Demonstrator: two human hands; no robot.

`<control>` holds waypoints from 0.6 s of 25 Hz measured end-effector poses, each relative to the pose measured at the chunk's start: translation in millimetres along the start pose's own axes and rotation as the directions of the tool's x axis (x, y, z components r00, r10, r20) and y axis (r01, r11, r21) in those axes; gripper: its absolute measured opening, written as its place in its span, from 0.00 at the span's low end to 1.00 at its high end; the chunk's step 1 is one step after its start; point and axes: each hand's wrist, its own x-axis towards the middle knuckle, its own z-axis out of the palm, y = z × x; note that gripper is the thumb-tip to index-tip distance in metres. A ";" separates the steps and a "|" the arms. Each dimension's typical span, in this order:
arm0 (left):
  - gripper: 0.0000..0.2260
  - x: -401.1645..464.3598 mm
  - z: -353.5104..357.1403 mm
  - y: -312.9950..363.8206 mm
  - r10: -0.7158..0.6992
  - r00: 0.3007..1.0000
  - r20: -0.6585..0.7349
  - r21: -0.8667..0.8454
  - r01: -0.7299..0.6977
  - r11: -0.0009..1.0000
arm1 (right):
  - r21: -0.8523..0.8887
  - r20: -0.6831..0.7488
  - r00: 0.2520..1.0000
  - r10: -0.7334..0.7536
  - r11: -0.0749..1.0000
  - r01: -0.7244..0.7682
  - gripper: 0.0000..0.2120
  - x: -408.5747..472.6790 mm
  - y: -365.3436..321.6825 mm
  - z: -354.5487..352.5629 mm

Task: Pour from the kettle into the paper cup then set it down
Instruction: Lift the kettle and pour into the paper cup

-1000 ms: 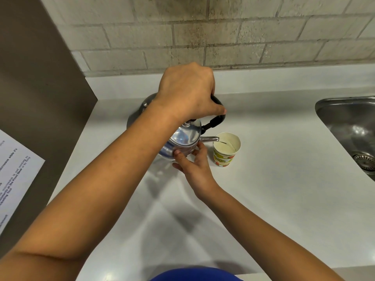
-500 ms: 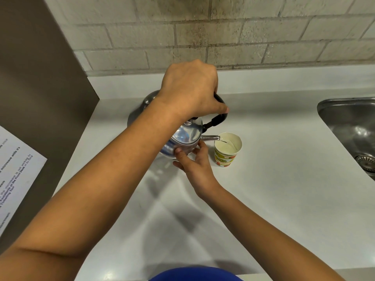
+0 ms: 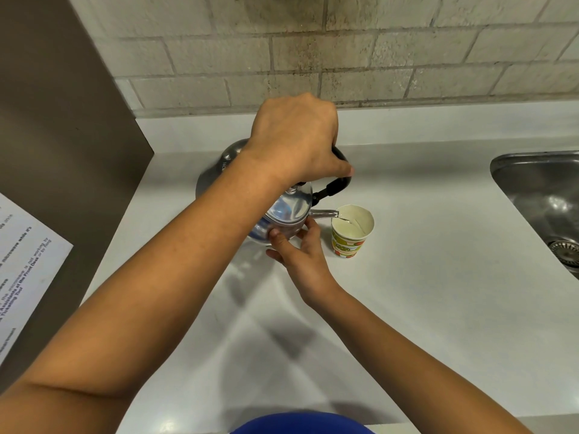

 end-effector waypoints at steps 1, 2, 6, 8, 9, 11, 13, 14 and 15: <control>0.22 -0.1 0.1 0.2 0.000 1.000 0.001 0.003 0.000 1.000 | -0.001 0.003 1.000 0.002 1.000 -0.002 0.30 0.0 -0.3 -0.2; 0.22 0.0 -0.2 0.3 0.000 1.000 0.003 0.007 0.000 1.000 | -0.003 0.007 1.000 0.003 1.000 -0.003 0.29 0.0 -0.6 0.0; 0.22 0.7 -1.3 0.0 -0.007 1.000 0.009 0.008 0.007 1.000 | 0.001 0.013 1.000 -0.003 1.000 0.003 0.29 -0.1 -0.7 1.0; 0.22 1.0 -1.6 0.2 -0.010 1.000 0.016 0.003 0.010 1.000 | 0.006 0.014 1.000 -0.006 1.000 0.006 0.29 0.5 -0.7 1.1; 0.22 1.1 -1.6 0.4 -0.011 1.000 0.019 0.002 0.011 1.000 | 0.009 0.012 1.000 -0.006 1.000 0.005 0.29 0.8 -0.6 1.1; 0.22 1.0 -1.7 0.6 -0.011 1.000 0.024 0.006 0.011 1.000 | 0.013 0.008 1.000 0.000 1.000 0.000 0.28 0.9 -0.9 1.3; 0.22 1.0 -2.1 0.4 -0.011 1.000 0.025 0.007 0.011 1.000 | 0.015 0.007 1.000 0.006 1.000 -0.006 0.28 0.3 -1.3 1.8; 0.22 1.0 -2.3 0.4 -0.010 1.000 0.025 0.008 0.010 1.000 | 0.016 0.007 1.000 0.009 1.000 -0.009 0.28 -0.1 -1.5 2.1; 0.22 0.9 -2.4 0.5 -0.009 1.000 0.025 0.009 0.009 1.000 | 0.017 0.007 1.000 0.013 1.000 -0.013 0.28 -0.6 -1.7 2.4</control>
